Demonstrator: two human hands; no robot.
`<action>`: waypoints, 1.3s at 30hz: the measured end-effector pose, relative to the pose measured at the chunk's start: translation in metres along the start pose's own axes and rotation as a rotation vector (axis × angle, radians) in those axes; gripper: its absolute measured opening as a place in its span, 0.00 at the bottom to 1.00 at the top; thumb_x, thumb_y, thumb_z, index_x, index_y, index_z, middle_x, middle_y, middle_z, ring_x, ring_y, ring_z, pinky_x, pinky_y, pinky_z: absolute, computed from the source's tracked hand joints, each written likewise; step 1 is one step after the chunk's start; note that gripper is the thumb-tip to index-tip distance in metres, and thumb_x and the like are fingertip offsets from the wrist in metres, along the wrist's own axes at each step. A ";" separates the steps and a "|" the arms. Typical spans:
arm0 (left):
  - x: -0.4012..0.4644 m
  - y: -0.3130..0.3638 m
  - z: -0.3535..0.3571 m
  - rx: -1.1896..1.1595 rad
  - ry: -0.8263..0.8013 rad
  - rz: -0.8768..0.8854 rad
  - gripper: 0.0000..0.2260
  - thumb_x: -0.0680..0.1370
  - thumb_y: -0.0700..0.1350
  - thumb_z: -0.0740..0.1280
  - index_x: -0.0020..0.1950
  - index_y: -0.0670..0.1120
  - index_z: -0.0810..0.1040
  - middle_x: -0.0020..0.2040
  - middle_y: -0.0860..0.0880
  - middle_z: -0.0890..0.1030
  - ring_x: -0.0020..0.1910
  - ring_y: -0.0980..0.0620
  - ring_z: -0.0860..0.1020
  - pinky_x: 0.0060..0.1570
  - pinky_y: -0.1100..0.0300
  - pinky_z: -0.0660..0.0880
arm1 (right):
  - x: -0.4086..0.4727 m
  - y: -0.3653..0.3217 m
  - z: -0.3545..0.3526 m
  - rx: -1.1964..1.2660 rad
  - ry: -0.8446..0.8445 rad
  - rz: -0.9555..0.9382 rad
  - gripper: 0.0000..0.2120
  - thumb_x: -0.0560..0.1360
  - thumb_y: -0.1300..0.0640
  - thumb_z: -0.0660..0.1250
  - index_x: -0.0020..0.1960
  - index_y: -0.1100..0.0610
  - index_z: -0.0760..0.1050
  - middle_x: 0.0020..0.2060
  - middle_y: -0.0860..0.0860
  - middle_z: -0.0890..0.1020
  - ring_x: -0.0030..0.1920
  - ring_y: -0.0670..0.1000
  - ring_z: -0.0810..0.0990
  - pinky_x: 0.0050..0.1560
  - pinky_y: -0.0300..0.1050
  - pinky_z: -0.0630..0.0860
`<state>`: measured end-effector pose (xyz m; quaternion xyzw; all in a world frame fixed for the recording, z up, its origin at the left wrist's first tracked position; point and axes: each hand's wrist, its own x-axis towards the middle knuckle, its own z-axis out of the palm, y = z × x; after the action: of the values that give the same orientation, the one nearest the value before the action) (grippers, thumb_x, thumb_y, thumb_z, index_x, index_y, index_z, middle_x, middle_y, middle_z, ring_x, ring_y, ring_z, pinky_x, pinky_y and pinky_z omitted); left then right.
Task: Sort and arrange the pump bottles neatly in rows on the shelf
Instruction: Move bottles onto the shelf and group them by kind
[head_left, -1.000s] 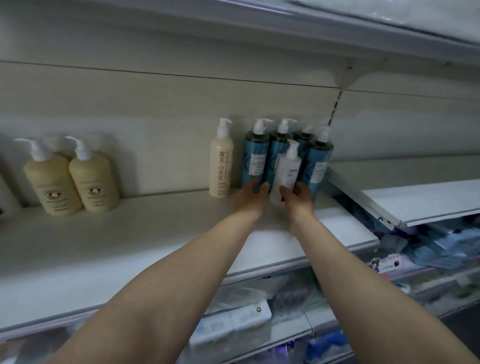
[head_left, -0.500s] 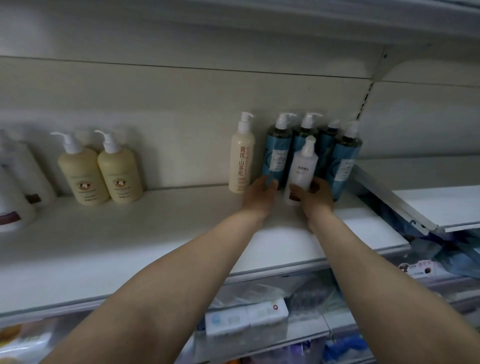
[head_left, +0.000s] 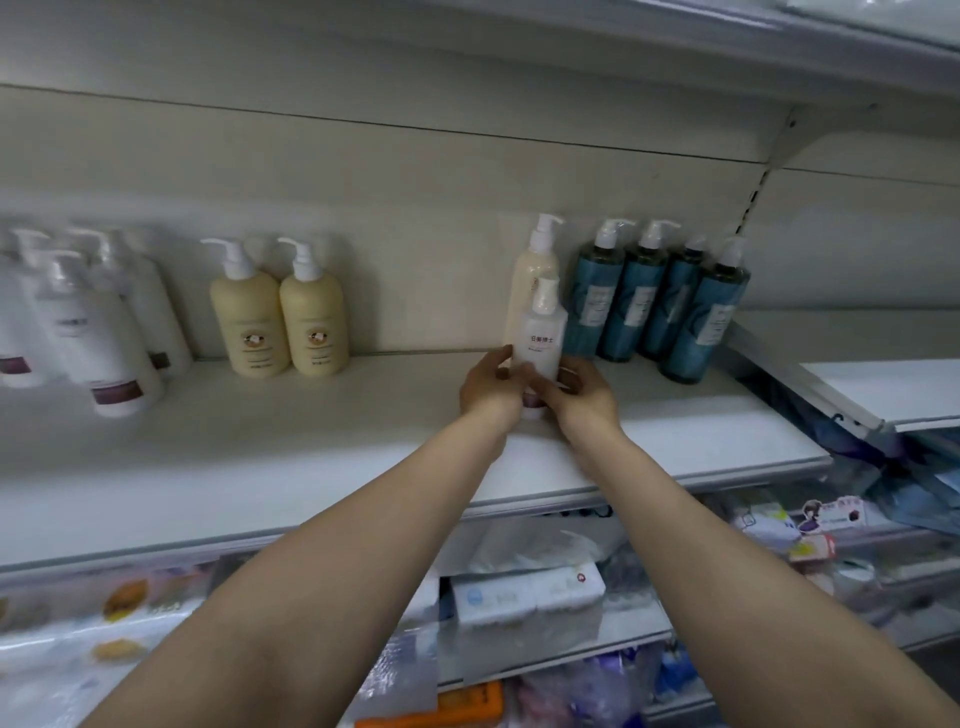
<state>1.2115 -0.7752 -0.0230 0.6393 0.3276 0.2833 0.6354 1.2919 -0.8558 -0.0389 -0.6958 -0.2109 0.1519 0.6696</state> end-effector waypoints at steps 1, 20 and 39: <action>-0.003 -0.001 -0.012 -0.018 0.007 0.006 0.15 0.79 0.44 0.68 0.67 0.49 0.78 0.56 0.48 0.83 0.37 0.59 0.81 0.36 0.71 0.74 | -0.009 -0.001 0.009 0.032 -0.014 -0.009 0.20 0.72 0.57 0.78 0.61 0.56 0.76 0.49 0.50 0.83 0.45 0.47 0.84 0.41 0.33 0.80; -0.082 -0.004 -0.326 -0.022 0.247 0.099 0.16 0.79 0.41 0.69 0.67 0.43 0.73 0.52 0.46 0.80 0.33 0.63 0.76 0.29 0.74 0.71 | -0.164 -0.037 0.279 0.072 -0.310 -0.096 0.16 0.73 0.55 0.77 0.59 0.56 0.80 0.48 0.56 0.87 0.49 0.57 0.86 0.54 0.53 0.83; -0.034 -0.016 -0.480 -0.085 0.354 -0.002 0.16 0.76 0.46 0.71 0.63 0.51 0.75 0.52 0.45 0.82 0.33 0.54 0.81 0.44 0.56 0.78 | -0.198 -0.037 0.453 -0.093 -0.107 -0.028 0.18 0.74 0.60 0.70 0.63 0.52 0.75 0.51 0.49 0.82 0.54 0.52 0.82 0.60 0.46 0.77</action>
<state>0.8153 -0.5008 -0.0216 0.5516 0.4228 0.4046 0.5944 0.8936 -0.5601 -0.0420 -0.7142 -0.2628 0.1694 0.6263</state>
